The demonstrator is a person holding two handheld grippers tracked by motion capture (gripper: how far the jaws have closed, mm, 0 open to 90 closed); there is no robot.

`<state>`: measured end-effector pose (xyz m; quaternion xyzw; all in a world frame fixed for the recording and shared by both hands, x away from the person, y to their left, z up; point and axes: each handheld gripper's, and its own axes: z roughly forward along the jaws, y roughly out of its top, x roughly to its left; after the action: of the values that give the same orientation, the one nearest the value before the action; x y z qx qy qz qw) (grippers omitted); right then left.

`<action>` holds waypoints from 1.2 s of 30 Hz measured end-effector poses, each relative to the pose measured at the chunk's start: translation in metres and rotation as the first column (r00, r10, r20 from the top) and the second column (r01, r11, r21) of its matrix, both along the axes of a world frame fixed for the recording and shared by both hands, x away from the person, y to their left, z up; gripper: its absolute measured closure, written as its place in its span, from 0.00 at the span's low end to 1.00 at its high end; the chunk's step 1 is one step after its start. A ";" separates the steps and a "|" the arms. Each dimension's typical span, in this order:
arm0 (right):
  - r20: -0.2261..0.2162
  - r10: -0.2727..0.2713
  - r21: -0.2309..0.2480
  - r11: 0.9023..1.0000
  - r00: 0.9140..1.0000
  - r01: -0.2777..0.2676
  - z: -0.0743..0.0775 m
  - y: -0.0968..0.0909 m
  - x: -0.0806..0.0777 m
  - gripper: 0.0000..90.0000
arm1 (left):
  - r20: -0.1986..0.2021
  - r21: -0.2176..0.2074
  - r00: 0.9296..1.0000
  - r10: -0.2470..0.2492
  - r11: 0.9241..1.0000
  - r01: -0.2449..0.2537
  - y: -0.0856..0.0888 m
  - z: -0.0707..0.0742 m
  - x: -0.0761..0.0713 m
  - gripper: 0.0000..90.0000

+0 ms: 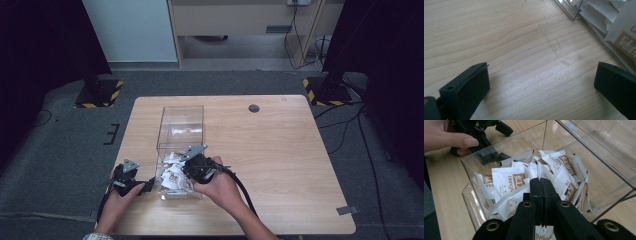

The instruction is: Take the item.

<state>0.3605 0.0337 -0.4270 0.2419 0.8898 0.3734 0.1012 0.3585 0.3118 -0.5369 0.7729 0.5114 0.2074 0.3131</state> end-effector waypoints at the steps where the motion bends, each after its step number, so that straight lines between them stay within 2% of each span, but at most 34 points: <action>1: 0.001 0.002 0.000 1.000 1.000 -0.002 0.001 0.000 0.000 0.99 | 0.000 0.000 1.000 0.000 1.000 0.000 0.000 0.000 0.000 0.00; 36: 0.052 -0.035 0.037 0.999 0.998 0.033 0.030 -0.025 0.000 0.99 | 0.000 -0.001 1.000 0.001 1.000 -0.001 0.000 0.000 0.000 0.00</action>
<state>0.3608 0.0086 -0.3968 0.2486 0.8758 0.3938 0.1267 0.3585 0.3117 -0.5369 0.7725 0.5118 0.2074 0.3134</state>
